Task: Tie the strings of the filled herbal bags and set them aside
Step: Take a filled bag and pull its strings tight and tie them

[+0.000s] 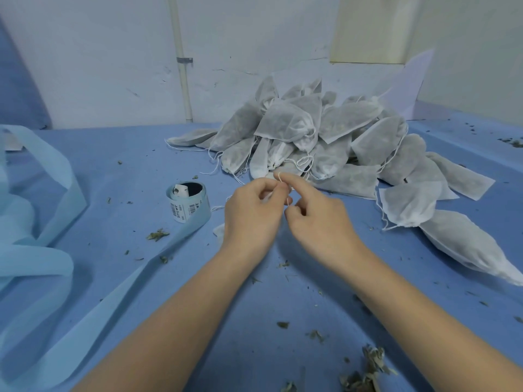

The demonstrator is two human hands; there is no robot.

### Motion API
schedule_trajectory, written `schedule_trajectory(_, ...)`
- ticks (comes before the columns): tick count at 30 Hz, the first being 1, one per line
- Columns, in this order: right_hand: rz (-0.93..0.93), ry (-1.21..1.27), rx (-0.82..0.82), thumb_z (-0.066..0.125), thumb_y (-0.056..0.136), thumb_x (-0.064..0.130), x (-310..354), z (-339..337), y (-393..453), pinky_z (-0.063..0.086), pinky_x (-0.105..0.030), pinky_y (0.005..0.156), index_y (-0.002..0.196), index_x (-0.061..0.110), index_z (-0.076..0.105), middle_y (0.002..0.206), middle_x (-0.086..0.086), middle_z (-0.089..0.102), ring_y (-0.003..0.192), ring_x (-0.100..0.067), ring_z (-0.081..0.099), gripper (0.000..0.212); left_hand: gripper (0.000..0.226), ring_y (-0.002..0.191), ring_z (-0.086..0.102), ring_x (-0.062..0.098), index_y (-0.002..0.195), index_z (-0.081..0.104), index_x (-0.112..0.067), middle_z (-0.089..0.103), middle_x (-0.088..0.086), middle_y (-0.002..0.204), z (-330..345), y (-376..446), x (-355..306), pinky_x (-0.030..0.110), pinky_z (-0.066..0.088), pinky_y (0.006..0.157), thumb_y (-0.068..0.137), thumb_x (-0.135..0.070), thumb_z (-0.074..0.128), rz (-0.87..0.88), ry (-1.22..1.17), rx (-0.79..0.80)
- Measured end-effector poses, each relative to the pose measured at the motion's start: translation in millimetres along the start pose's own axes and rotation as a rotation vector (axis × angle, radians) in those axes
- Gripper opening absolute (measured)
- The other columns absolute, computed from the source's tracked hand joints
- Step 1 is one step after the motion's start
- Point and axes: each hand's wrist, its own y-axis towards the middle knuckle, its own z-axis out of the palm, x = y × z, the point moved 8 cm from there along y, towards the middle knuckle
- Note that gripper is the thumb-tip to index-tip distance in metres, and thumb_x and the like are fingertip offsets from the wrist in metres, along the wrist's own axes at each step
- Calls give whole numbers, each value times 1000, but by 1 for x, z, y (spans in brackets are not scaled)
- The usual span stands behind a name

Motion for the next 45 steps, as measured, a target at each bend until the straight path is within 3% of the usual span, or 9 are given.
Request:
schedule_trajectory(7, 6, 72, -99, 53, 87, 11, -3, -8, 1, 37, -14, 50, 106, 18, 37, 53, 9, 49, 48, -2, 47, 25, 27, 59, 53, 7, 62, 63, -24, 60, -16, 53, -2, 3, 8, 31, 44, 72, 88, -18, 56, -40, -60, -14)
schedule_trajectory(11, 249, 387, 15, 57, 88, 17, -30, -7, 4, 34, -21, 54, 87, 19, 57, 57, 12, 47, 47, -5, 39, 2, 28, 57, 50, 7, 65, 65, -24, 60, -12, 55, 2, 5, 15, 31, 38, 74, 91, -14, 57, -93, -240, 27)
schedule_trajectory(18, 187, 358, 131, 69, 84, 34, -32, -16, 8, 31, -13, 46, 87, 15, 77, 59, 4, 44, 53, -9, 33, 21, 40, 59, 48, 7, 57, 64, -28, 54, -12, 55, 10, 1, 9, 26, 34, 67, 92, -13, 55, -63, -257, 185)
schedule_trajectory(22, 279, 382, 165, 71, 83, 31, -39, -23, 8, 24, -21, 48, 80, 3, 72, 52, 4, 34, 50, -10, 25, 28, 29, 72, 51, 6, 69, 65, -31, 59, -9, 70, 13, -11, -16, 15, 34, 68, 93, -17, 55, 254, 143, 196)
schedule_trajectory(24, 362, 495, 186, 70, 84, 18, -45, -23, 7, 21, -21, 45, 66, 3, 58, 53, 3, 32, 49, -10, 21, 26, 17, 80, 50, 14, 82, 66, -13, 61, 3, 80, 17, -19, -28, 19, 31, 71, 94, -14, 53, 475, 406, 153)
schedule_trajectory(30, 502, 854, 194, 62, 89, 19, -49, -17, 4, 17, -15, 39, 86, 7, 59, 55, -1, 47, 46, -7, 23, 13, 21, 74, 56, 33, 82, 64, 2, 60, 16, 76, 21, -26, -33, 37, 35, 73, 90, -11, 51, 614, 680, 28)
schedule_trajectory(33, 434, 837, 179, 74, 71, 17, -45, -17, 4, 19, -17, 41, 77, 5, 69, 59, 0, 46, 47, -6, 26, 14, 19, 79, 56, 34, 85, 64, 2, 61, 17, 80, 18, -24, -30, 35, 34, 76, 91, -10, 51, 591, 649, 10)
schedule_trajectory(39, 421, 700, 94, 73, 79, 7, -49, -16, 4, 25, -17, 43, 90, -2, 74, 58, 4, 41, 48, -5, 29, 15, 18, 96, 52, 23, 93, 61, -5, 61, 5, 95, 13, -15, -21, 24, 31, 79, 96, -19, 49, 398, 477, 17)
schedule_trajectory(45, 495, 992, 304, 63, 70, 9, -35, 2, -3, 15, -14, 42, 83, 3, 63, 51, 6, 40, 51, -5, 17, 14, 18, 89, 53, 15, 86, 58, -12, 64, -1, 91, 12, -9, -8, 21, 30, 70, 97, -20, 47, 168, 280, 48)
